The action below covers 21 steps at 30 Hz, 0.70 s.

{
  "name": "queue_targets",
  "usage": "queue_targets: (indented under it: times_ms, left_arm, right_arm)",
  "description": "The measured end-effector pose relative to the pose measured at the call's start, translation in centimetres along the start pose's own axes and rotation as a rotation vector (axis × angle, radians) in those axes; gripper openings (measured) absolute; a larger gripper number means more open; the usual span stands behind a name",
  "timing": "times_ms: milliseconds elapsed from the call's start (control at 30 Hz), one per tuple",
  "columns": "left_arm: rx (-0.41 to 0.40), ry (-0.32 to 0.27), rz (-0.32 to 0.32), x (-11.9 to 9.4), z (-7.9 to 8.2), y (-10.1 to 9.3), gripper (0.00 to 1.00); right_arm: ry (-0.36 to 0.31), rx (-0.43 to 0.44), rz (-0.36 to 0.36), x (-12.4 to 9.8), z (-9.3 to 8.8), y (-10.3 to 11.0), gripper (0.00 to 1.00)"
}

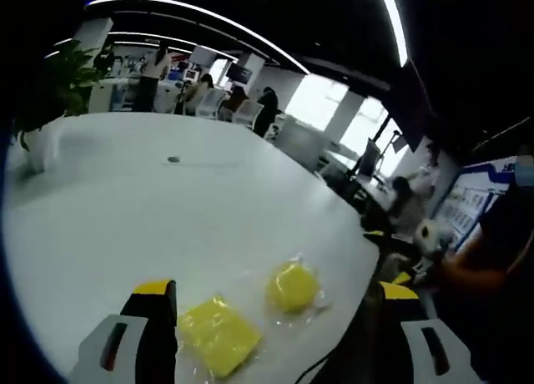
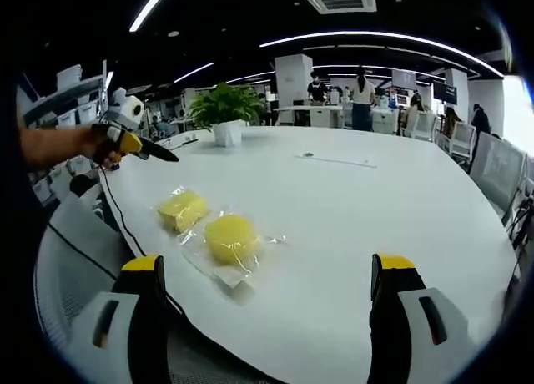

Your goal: Compare the silicone blocks by pressing each to a similar depth, holding the contact briefly, and releasing to observe deformation and rebound differences across the visible hardness samples.

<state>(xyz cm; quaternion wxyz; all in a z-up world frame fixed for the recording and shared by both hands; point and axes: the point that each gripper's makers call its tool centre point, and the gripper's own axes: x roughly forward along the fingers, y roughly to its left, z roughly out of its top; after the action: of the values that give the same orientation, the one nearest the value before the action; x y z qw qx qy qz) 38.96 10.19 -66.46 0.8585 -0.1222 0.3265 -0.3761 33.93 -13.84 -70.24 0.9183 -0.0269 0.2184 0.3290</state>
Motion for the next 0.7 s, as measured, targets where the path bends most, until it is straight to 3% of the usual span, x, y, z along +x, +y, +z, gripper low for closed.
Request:
queue_targets:
  times_ms: [133,300,433,500,567,700]
  left_arm:
    - [-0.121,-0.003,-0.036,1.4,0.4,0.0,1.00]
    - [-0.167,0.010,-0.042,2.8,0.6,0.4,1.00]
    - [-0.260,0.047,-0.065,4.2,0.1,0.4,1.00]
    - [-0.267,0.067,-0.064,5.1,-0.3,0.5,1.00]
    - [-0.278,0.043,-0.055,5.8,0.0,0.9,0.97]
    - [-0.368,0.056,-0.073,7.3,-0.6,1.1,0.99]
  right_arm:
    - [-0.003,0.002,0.002,-0.1,0.1,0.0,0.96]
    - [-0.005,-0.003,0.010,-0.3,0.4,0.2,0.96]
    - [-0.003,0.008,0.003,-0.3,0.5,-0.3,0.96]
    - [-0.011,0.016,0.000,-0.5,0.7,-0.3,0.96]
    - [-0.011,0.024,-0.002,-0.5,0.6,-0.4,0.96]
    - [-0.009,0.026,0.001,-0.3,0.4,-0.2,0.96]
